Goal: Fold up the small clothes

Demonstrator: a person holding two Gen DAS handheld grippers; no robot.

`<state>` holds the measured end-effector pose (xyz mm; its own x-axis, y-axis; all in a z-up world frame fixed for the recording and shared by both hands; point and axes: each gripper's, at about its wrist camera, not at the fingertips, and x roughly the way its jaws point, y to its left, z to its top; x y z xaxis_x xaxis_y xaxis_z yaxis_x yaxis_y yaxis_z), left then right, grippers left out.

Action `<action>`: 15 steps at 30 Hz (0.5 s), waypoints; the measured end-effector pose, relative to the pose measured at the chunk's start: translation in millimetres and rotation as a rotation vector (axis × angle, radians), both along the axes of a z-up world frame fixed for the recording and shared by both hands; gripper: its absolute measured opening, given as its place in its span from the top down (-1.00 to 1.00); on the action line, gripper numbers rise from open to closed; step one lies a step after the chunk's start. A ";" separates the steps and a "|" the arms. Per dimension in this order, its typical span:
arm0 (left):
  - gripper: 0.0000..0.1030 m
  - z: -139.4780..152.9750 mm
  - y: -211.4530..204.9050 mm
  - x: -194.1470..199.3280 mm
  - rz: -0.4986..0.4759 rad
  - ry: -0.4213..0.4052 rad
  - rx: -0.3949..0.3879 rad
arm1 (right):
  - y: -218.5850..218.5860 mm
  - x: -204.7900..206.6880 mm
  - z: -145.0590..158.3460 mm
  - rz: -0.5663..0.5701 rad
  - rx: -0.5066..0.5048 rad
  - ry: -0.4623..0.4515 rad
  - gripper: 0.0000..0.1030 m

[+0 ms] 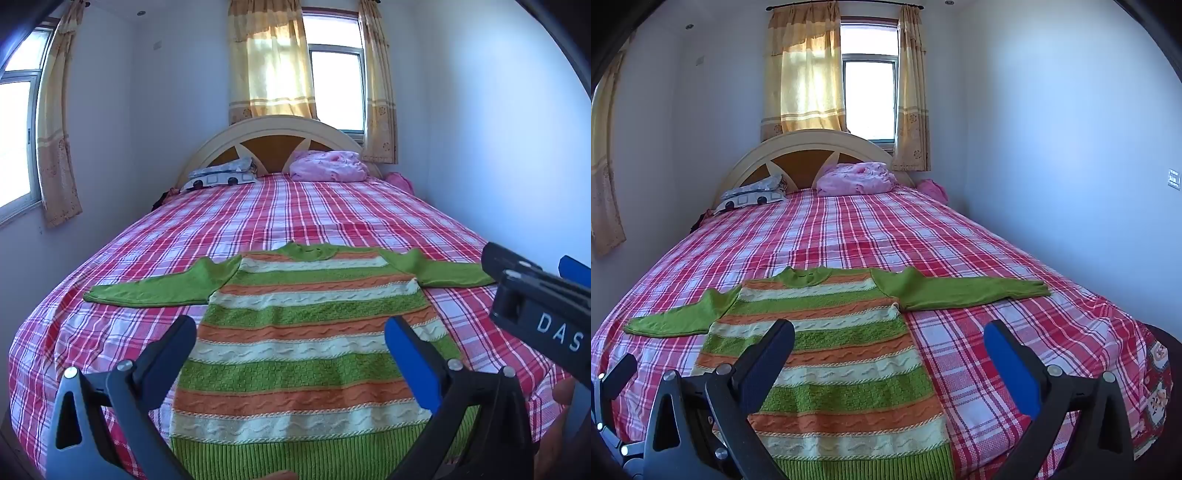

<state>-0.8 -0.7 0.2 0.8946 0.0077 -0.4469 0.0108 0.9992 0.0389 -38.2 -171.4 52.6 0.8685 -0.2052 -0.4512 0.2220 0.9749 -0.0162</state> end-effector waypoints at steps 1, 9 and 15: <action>-1.00 -0.1 -0.3 0.0 -0.001 0.003 -0.003 | -0.3 -0.2 0.1 0.000 0.004 -0.001 -0.99; -1.00 4.8 -4.3 4.2 -0.007 0.023 -0.043 | 1.1 0.2 -1.5 0.000 -0.001 0.002 -0.99; -1.00 -6.1 -2.3 3.6 -0.030 0.037 -0.051 | 0.2 2.2 -4.5 0.003 -0.005 0.011 -0.99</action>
